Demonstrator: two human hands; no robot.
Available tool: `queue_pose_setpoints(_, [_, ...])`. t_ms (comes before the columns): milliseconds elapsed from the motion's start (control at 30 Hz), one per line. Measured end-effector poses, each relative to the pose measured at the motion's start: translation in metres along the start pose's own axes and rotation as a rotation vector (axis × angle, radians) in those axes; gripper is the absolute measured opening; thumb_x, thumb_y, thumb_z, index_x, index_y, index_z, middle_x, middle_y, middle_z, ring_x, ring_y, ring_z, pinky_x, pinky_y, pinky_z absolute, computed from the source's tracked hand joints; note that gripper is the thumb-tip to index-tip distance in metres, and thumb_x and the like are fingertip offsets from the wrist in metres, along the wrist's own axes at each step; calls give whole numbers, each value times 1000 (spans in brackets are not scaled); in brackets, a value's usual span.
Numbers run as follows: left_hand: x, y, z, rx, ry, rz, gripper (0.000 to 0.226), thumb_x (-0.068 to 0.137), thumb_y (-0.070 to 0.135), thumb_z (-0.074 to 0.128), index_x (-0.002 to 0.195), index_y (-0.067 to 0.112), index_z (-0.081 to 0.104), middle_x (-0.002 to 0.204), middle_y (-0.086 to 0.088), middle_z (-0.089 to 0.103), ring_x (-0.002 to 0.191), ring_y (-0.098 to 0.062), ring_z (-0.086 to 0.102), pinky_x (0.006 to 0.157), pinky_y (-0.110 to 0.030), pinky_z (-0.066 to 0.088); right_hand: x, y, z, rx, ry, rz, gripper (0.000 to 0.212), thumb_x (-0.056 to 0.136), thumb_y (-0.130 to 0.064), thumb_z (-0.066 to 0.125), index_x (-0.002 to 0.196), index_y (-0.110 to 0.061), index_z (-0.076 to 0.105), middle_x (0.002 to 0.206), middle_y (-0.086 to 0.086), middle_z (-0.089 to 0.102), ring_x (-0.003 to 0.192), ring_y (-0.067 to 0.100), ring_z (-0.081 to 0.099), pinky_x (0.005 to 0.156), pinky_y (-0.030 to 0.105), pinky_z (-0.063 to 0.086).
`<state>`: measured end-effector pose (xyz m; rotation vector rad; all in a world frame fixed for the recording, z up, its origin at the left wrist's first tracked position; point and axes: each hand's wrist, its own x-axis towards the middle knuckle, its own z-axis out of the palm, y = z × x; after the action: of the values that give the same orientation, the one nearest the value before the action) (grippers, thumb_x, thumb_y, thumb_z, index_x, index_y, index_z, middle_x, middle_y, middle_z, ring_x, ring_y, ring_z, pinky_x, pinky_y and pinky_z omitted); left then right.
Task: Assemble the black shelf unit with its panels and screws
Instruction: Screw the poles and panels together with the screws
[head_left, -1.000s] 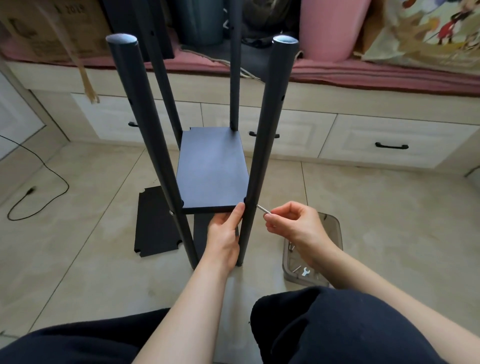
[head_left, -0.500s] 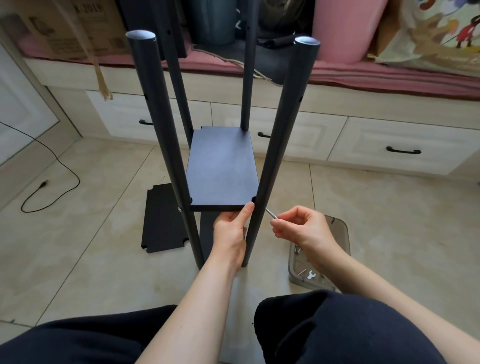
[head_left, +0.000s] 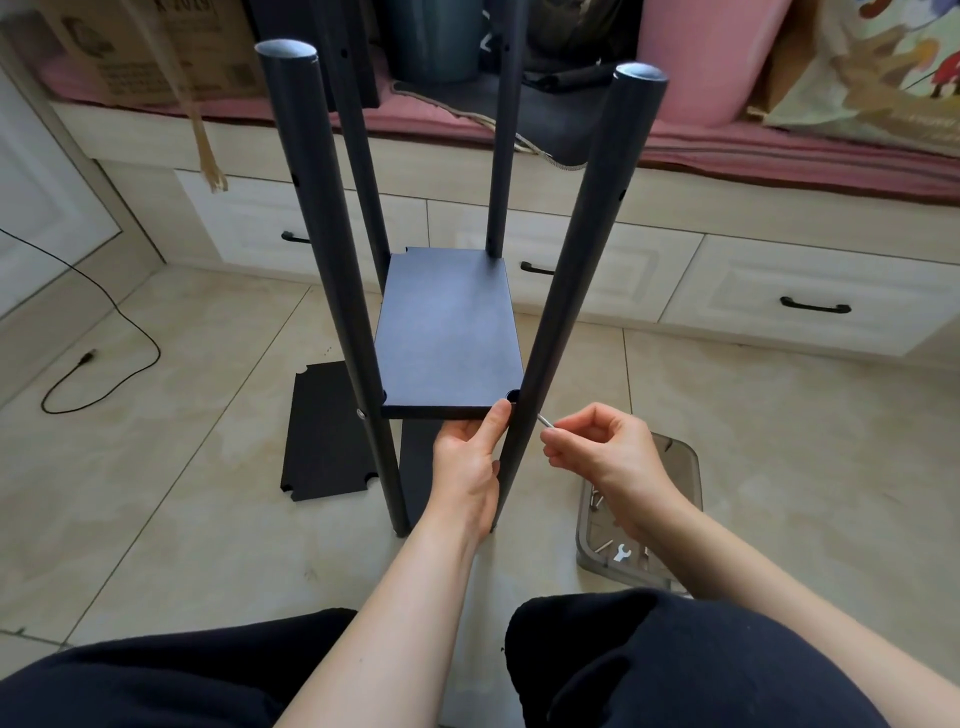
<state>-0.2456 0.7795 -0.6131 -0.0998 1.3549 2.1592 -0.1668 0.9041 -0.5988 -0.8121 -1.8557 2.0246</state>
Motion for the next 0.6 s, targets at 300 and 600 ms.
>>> queue_pose_setpoints(300, [0,-1,-2,15,-27,-11,23,94,27,65,116,20,67,113,5,75,102,-4,70,73,-21,43,10,-9,3,-175,-16,-101,17,78,-7,82,81,1,67,68,10,72,62,18,69,60,24,56])
queue_pose_setpoints(600, [3,-2,0,-17,-16,-17,28,93,23,67,120,16,67,117,-3,74,110,-17,69,85,-29,43,13,-11,4,-309,-9,-193,19,75,-7,84,76,-3,66,67,8,71,62,22,68,64,34,58])
